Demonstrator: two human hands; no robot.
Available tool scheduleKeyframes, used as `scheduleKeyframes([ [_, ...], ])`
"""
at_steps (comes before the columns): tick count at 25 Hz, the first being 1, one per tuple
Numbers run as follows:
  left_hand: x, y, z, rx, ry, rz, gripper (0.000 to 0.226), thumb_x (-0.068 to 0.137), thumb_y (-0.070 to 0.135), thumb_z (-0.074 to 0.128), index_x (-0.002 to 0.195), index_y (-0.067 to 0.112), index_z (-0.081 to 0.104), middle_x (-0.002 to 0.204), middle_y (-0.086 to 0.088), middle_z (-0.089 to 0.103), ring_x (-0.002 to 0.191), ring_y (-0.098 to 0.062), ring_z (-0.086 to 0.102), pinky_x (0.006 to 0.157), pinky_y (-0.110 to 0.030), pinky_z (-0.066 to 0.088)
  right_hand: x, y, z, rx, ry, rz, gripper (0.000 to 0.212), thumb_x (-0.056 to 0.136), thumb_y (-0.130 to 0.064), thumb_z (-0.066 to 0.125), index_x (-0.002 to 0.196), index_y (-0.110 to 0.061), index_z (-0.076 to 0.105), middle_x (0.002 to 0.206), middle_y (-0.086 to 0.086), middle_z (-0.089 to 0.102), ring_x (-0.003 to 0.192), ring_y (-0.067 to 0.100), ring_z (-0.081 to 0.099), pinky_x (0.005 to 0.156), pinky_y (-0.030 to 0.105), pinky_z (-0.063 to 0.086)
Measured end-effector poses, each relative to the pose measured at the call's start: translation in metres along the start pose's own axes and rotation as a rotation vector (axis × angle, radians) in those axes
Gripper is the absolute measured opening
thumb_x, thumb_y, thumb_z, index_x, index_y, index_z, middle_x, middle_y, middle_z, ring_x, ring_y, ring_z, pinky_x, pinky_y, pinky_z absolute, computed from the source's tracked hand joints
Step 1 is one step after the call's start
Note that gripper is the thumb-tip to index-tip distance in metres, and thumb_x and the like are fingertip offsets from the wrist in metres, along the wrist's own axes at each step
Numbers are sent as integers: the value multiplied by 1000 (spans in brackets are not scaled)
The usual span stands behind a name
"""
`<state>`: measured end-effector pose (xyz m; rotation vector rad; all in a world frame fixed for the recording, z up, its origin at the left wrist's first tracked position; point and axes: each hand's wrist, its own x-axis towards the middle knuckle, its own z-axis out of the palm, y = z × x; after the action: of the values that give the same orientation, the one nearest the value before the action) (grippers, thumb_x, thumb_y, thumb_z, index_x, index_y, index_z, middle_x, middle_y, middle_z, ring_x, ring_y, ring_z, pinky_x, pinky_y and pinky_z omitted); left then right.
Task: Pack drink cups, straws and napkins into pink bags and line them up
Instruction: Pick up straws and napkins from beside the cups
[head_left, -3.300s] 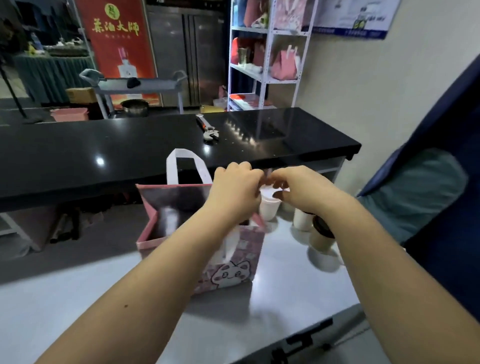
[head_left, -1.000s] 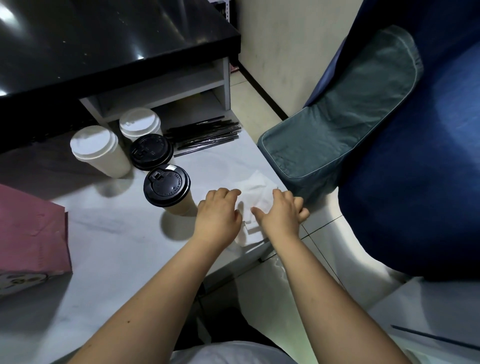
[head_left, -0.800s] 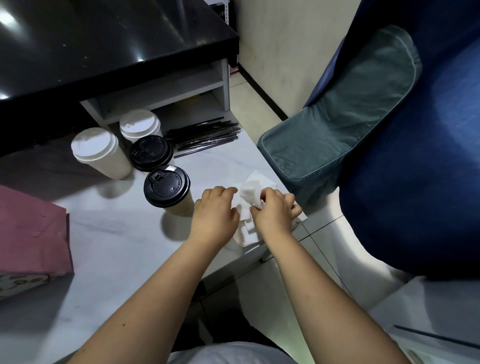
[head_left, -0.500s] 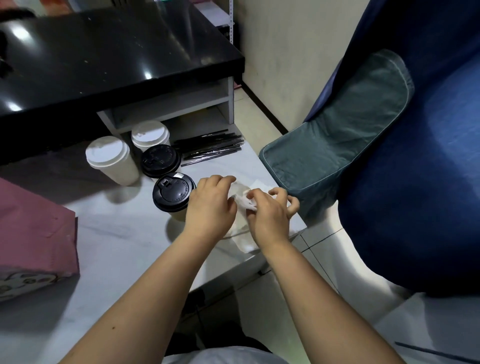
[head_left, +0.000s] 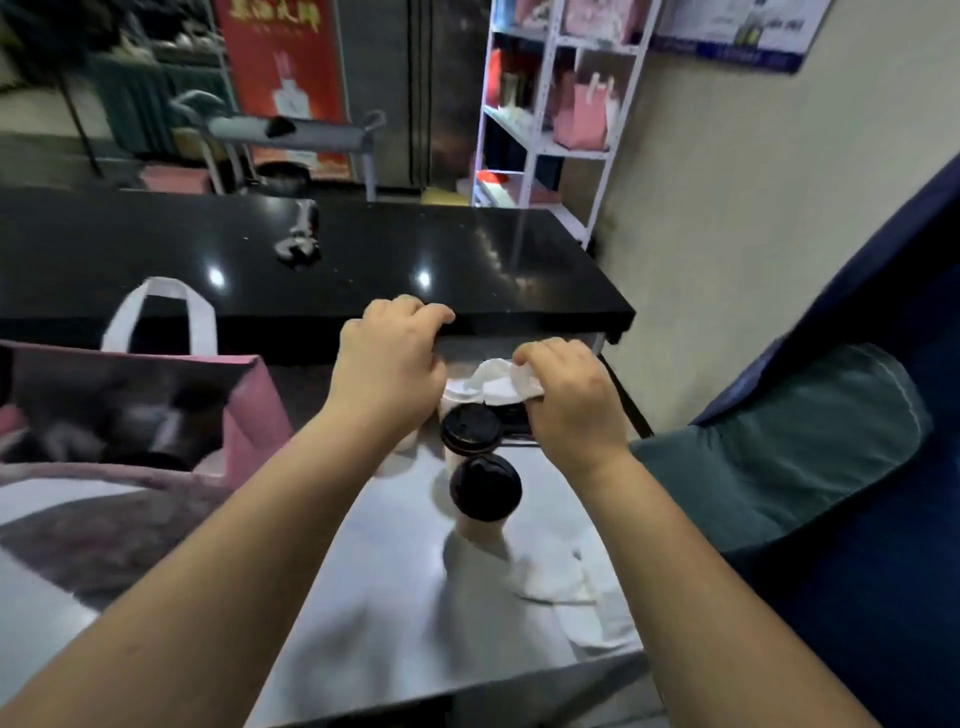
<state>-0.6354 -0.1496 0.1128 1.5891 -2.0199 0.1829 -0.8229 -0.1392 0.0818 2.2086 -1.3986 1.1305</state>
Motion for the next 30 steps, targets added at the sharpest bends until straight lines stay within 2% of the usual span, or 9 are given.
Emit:
scheduleKeyframes([
  [6, -15, -128, -92, 33, -3, -85, 44, 79, 17, 63, 123, 26, 61, 119, 0, 61, 114, -28, 52, 92, -43, 44, 70, -114, 34, 22, 70, -236, 39, 58, 14, 54, 90, -3, 69, 84, 10, 67, 69, 34, 57, 59, 42, 47],
  [9, -41, -196, -117, -13, -54, -144, 38, 79, 18, 64, 116, 30, 64, 108, 7, 61, 108, -23, 54, 90, -42, 45, 86, -176, 61, 136, 55, -261, 37, 61, 15, 59, 91, -2, 70, 86, 11, 68, 71, 34, 58, 62, 44, 48],
  [12, -60, -266, -130, -139, -157, -234, 32, 77, 22, 70, 106, 33, 67, 97, 13, 60, 97, -14, 59, 87, -39, 50, 100, -228, 87, 336, 28, -194, 34, 66, 11, 63, 96, -4, 68, 90, 7, 68, 79, 29, 59, 69, 40, 50],
  [16, -75, -339, -126, -304, -312, -217, 38, 69, 23, 78, 95, 46, 65, 94, 24, 63, 91, -1, 60, 79, -25, 52, 109, -282, 132, 522, -207, 66, 33, 74, 2, 67, 97, -22, 64, 92, -6, 63, 85, 17, 57, 73, 34, 50],
  [18, -76, -351, -116, -382, -407, -155, 56, 64, 25, 81, 105, 54, 58, 106, 30, 58, 102, 2, 56, 83, -20, 49, 101, -293, 154, 461, -339, 96, 33, 75, 0, 64, 96, -26, 63, 94, -7, 63, 88, 18, 57, 75, 37, 50],
  [22, -77, -365, -94, -376, -511, -59, 99, 61, 40, 85, 144, 41, 32, 152, 19, 28, 142, -6, 23, 113, -37, 32, 97, -290, 184, 18, -565, -52, 31, 84, -7, 54, 111, -20, 59, 108, -1, 61, 101, 25, 52, 81, 39, 45],
  [25, -80, -374, -85, -410, -528, -9, 106, 60, 44, 85, 147, 45, 24, 159, 14, 14, 146, -3, 6, 118, -39, 22, 100, -284, 190, -204, -674, -184, 42, 87, -10, 50, 127, -19, 53, 123, 0, 55, 107, 24, 48, 86, 36, 40],
  [28, -86, -377, -82, -504, -444, 12, 93, 65, 39, 84, 142, 47, 33, 154, 16, 25, 139, 4, 14, 115, -30, 22, 93, -280, 174, 189, -601, -32, 41, 83, -6, 64, 121, -21, 62, 112, -4, 62, 101, 18, 57, 87, 35, 48],
  [30, -92, -375, -77, -619, -249, 17, 70, 71, 28, 81, 133, 39, 50, 139, 17, 46, 131, 3, 34, 110, -34, 35, 81, -269, 158, 465, -478, 107, 35, 82, -1, 69, 108, -24, 69, 97, -10, 68, 87, 12, 64, 79, 29, 54],
])
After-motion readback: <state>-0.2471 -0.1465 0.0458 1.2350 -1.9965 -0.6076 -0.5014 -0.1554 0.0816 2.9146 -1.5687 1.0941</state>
